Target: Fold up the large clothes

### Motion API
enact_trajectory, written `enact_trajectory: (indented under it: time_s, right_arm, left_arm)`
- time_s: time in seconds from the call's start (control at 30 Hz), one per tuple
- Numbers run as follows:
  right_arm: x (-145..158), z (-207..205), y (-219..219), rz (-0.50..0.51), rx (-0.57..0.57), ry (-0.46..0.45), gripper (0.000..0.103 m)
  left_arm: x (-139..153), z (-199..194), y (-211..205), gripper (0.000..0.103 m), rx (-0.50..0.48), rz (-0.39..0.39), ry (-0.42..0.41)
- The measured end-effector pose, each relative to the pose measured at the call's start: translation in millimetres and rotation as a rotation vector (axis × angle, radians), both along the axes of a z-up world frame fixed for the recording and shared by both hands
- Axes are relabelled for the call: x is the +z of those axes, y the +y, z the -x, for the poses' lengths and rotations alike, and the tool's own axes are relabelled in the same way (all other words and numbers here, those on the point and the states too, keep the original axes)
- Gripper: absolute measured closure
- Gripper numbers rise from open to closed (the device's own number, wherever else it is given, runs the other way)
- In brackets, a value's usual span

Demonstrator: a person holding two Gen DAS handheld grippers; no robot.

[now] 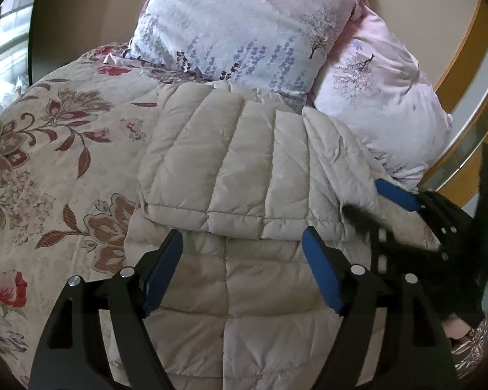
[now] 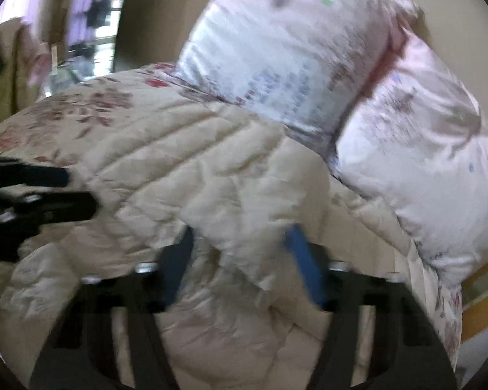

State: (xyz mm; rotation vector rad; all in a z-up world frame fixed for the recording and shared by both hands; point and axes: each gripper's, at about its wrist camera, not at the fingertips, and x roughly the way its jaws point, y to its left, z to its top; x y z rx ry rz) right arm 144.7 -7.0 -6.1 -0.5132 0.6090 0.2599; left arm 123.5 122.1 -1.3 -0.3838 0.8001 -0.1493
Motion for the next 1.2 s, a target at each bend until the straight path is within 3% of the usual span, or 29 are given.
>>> enact_trajectory:
  time_s: [0.03, 0.1, 0.23, 0.37, 0.47, 0.53, 0.63, 0.73, 0.77, 0.8, 0.83, 0.9, 1.1, 1.2]
  right_arm:
    - [1, -6, -9, -0.037, -0.027, 0.02, 0.086]
    - [8, -8, -27, -0.116, -0.066, 0.032, 0.091]
    - [26, 0, -79, -0.306, -0.164, 0.037, 0.094]
    - [23, 3, -129, -0.503, -0.224, 0.144, 0.094]
    - [12, -4, -159, -0.648, -0.252, 0.262, 0.076]
    - [6, -8, -176, -0.742, -0.273, 0.307, 0.044]
    - [0, -14, -200, -0.893, -0.288, 0.367, 0.043]
    - [-7, -23, -212, -0.939, -0.324, 0.39, 0.043]
    - [-10, -25, -213, -0.938, -0.341, 0.393, 0.044]
    - [-14, -28, -214, -0.947, -0.349, 0.403, 0.054]
    - [-16, -30, -214, -0.954, -0.349, 0.415, 0.072]
    - [-21, -34, -212, -0.958, -0.342, 0.431, 0.094]
    - [-6, -14, -215, -0.939, -0.321, 0.334, 0.097]
    - [-9, -10, -216, -0.906, -0.342, 0.332, 0.097]
  left_arm:
    - [0, 0, -1, 0.024, -0.003, -0.004, -0.001]
    - [0, 1, -3, 0.022, -0.006, -0.01, -0.003]
    - [0, 1, -7, 0.017, -0.003, -0.046, -0.007]
    - [0, 4, -14, 0.012, -0.01, -0.083, -0.017]
    - [4, 6, -21, 0.005, -0.015, -0.13, -0.032]
    - [6, 8, -26, 0.003, -0.014, -0.162, -0.04]
    - [10, 12, -33, 0.001, -0.015, -0.22, -0.053]
    - [11, 13, -38, 0.001, -0.022, -0.263, -0.058]
    - [10, 14, -39, 0.001, -0.024, -0.273, -0.053]
    - [9, 14, -40, 0.001, -0.028, -0.278, -0.049]
    - [9, 14, -41, 0.001, -0.032, -0.279, -0.048]
    - [7, 14, -40, 0.001, -0.039, -0.278, -0.038]
    - [0, 17, -30, 0.001, -0.06, -0.222, -0.016]
    - [-2, 20, -25, 0.001, -0.056, -0.213, -0.014]
